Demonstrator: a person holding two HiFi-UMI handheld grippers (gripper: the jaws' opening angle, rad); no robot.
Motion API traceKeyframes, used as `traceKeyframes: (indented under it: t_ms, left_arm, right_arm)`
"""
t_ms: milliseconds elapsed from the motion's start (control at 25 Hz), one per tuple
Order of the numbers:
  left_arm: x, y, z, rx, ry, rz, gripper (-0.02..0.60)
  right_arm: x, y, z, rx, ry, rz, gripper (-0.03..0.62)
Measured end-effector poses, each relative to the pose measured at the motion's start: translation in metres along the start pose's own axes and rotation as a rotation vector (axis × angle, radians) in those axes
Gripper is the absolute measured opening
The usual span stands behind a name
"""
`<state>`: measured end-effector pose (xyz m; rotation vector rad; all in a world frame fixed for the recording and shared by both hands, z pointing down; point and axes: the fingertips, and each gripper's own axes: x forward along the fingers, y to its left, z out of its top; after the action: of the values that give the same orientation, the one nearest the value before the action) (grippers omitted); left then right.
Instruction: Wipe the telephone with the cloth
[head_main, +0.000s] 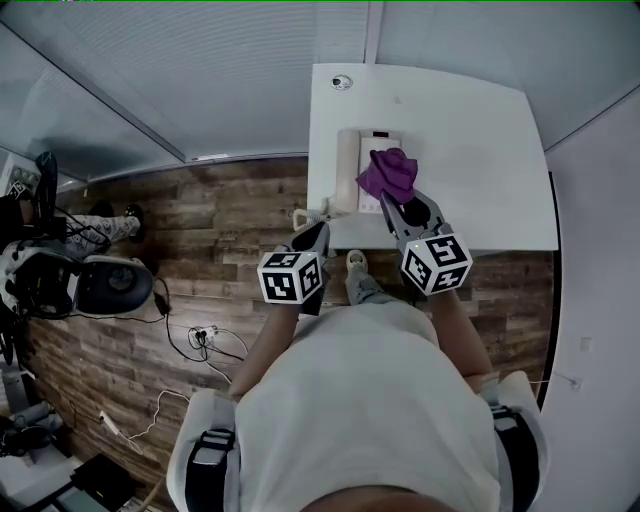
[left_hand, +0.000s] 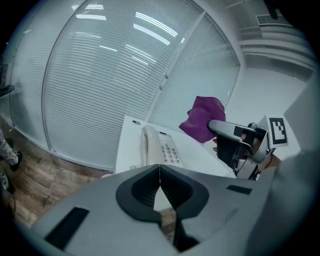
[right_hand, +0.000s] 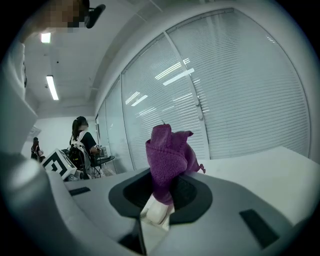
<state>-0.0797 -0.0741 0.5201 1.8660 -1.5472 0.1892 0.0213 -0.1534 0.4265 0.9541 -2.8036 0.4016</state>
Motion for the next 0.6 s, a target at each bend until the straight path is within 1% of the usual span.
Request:
traceKeyframes:
  t_ms: [120, 360, 600]
  left_arm:
    - [0.017, 0.007, 0.015, 0.002, -0.001, 0.009, 0.021]
    - [0.040, 0.006, 0.037, -0.006, -0.004, 0.020, 0.021]
    - [0.059, 0.011, 0.052, -0.008, -0.001, 0.040, 0.021]
  right_arm:
    - [0.025, -0.012, 0.013, -0.011, -0.005, 0.017, 0.091]
    - [0.059, -0.028, 0.039, -0.058, -0.011, 0.061, 0.091]
    - [0.096, -0.044, 0.045, -0.085, 0.015, 0.094, 0.091]
